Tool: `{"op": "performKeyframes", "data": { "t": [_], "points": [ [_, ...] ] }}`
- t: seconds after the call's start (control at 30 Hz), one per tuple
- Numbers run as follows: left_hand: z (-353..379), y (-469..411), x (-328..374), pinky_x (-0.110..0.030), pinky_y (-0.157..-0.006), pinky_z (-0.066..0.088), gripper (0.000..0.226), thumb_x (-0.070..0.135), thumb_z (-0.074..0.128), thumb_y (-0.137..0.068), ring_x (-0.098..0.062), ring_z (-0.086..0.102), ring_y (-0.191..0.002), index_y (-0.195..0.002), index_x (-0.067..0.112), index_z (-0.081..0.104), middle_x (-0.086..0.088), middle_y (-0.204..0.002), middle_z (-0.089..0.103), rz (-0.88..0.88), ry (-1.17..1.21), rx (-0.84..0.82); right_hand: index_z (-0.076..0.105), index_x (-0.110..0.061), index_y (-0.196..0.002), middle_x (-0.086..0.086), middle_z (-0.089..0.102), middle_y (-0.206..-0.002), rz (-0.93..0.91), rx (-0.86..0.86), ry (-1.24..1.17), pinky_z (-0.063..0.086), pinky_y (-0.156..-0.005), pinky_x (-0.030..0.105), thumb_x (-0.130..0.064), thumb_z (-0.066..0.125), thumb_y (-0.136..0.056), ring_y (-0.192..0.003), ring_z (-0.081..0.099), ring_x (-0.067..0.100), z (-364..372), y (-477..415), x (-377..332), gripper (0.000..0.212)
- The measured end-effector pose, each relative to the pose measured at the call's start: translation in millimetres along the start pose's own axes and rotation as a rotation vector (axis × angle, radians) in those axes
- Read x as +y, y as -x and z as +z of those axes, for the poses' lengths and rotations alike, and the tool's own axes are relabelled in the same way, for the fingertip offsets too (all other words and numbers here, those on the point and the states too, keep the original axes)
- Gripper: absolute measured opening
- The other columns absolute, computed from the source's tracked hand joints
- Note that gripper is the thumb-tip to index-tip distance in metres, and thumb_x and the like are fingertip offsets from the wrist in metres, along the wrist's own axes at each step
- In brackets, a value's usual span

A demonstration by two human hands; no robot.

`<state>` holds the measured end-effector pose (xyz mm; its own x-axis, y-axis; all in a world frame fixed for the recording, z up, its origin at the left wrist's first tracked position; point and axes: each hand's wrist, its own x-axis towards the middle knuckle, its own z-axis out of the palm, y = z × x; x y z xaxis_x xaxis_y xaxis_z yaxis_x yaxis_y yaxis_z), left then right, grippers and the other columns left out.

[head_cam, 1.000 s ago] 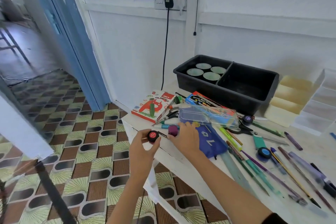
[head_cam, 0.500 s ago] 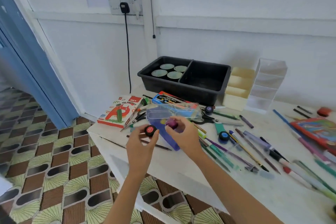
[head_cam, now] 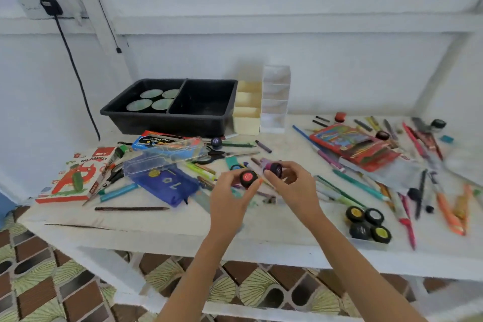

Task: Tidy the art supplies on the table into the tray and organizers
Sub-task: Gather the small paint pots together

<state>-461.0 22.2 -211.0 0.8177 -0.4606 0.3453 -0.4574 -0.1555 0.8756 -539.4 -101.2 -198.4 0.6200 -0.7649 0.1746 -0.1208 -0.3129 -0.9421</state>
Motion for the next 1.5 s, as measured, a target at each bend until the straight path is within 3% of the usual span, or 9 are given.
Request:
{"op": "performKeyframes", "data": {
  "t": [0.4, 0.53, 0.67, 0.87, 0.97, 1.07, 1.17, 1.33, 1.5],
  "points": [
    [82, 32, 25, -0.007, -0.074, 0.040, 0.027, 0.030, 0.078, -0.075, 0.002, 0.059, -0.085, -0.098, 0.019, 0.067, 0.015, -0.087, 0.067, 0.091, 0.093, -0.243, 0.065, -0.026, -0.098, -0.009, 0.057, -0.087, -0.018, 0.041, 0.435, 0.038, -0.065, 0.010, -0.026, 0.080, -0.073, -0.076, 0.051, 0.001, -123, 19, 41, 0.029],
    [96, 38, 17, -0.017, -0.080, 0.043, 0.034, 0.039, 0.075, -0.075, -0.003, 0.057, -0.092, -0.103, 0.022, 0.067, 0.012, -0.095, 0.065, 0.141, 0.007, -0.289, 0.069, -0.024, -0.103, -0.002, 0.062, -0.090, -0.045, -0.013, 0.570, 0.047, -0.079, 0.035, -0.032, 0.082, -0.068, -0.090, 0.054, 0.018, -131, 26, 55, 0.038],
    [105, 44, 12, -0.023, -0.081, 0.044, 0.035, 0.038, 0.076, -0.074, -0.006, 0.054, -0.093, -0.104, 0.022, 0.065, 0.011, -0.096, 0.061, 0.111, -0.017, -0.303, 0.065, -0.025, -0.111, -0.001, 0.059, -0.095, -0.136, -0.049, 0.803, 0.033, -0.077, 0.035, -0.034, 0.073, -0.077, -0.096, 0.047, 0.023, -130, 36, 60, 0.036],
    [110, 52, 12, -0.004, -0.078, 0.036, 0.034, 0.024, 0.080, -0.072, 0.010, 0.049, -0.093, -0.102, 0.022, 0.064, 0.010, -0.097, 0.061, 0.041, 0.040, -0.311, 0.072, -0.024, -0.081, -0.005, 0.058, -0.071, -0.258, 0.057, 1.100, 0.022, -0.065, 0.032, -0.026, 0.091, -0.047, -0.069, 0.054, 0.023, -120, 38, 66, 0.039],
    [108, 50, 12, -0.002, -0.078, 0.037, 0.035, 0.019, 0.080, -0.072, 0.007, 0.051, -0.093, -0.099, 0.030, 0.060, 0.014, -0.097, 0.060, 0.041, 0.051, -0.315, 0.073, -0.024, -0.075, -0.002, 0.057, -0.075, -0.258, 0.068, 1.128, 0.039, -0.061, 0.034, -0.029, 0.092, -0.043, -0.071, 0.054, 0.024, -117, 36, 69, 0.037],
    [109, 50, 10, -0.003, -0.078, 0.037, 0.036, 0.017, 0.080, -0.072, 0.000, 0.054, -0.094, -0.102, 0.024, 0.062, 0.010, -0.099, 0.061, 0.024, 0.034, -0.317, 0.073, -0.025, -0.076, 0.001, 0.058, -0.090, -0.194, 0.041, 1.177, 0.041, -0.065, 0.037, -0.028, 0.087, -0.052, -0.082, 0.053, 0.027, -117, 33, 67, 0.028],
    [112, 49, 11, -0.002, -0.077, 0.038, 0.038, 0.015, 0.081, -0.070, 0.001, 0.055, -0.090, -0.103, 0.015, 0.065, 0.005, -0.098, 0.063, 0.000, 0.019, -0.323, 0.067, -0.027, -0.103, -0.001, 0.055, -0.113, -0.171, -0.059, 1.214, 0.032, -0.081, 0.037, -0.022, 0.065, -0.082, -0.105, 0.043, 0.025, -114, 27, 65, 0.022],
    [121, 47, 12, -0.006, -0.077, 0.042, 0.037, 0.014, 0.081, -0.070, -0.006, 0.060, -0.088, -0.103, 0.014, 0.065, 0.002, -0.097, 0.066, -0.031, -0.014, -0.341, 0.063, -0.028, -0.102, -0.003, 0.060, -0.105, -0.108, -0.115, 1.217, 0.027, -0.080, 0.035, -0.015, 0.059, -0.085, -0.104, 0.043, 0.022, -111, 23, 62, 0.022],
    [130, 47, 18, -0.025, -0.080, 0.049, 0.031, 0.010, 0.080, -0.070, -0.015, 0.061, -0.086, -0.097, 0.012, 0.066, 0.000, -0.092, 0.067, -0.025, -0.102, -0.314, 0.063, -0.028, -0.100, -0.003, 0.060, -0.103, -0.123, -0.127, 1.187, 0.026, -0.079, 0.035, -0.016, 0.058, -0.086, -0.103, 0.045, 0.021, -115, 22, 63, 0.019]
  ]
}}
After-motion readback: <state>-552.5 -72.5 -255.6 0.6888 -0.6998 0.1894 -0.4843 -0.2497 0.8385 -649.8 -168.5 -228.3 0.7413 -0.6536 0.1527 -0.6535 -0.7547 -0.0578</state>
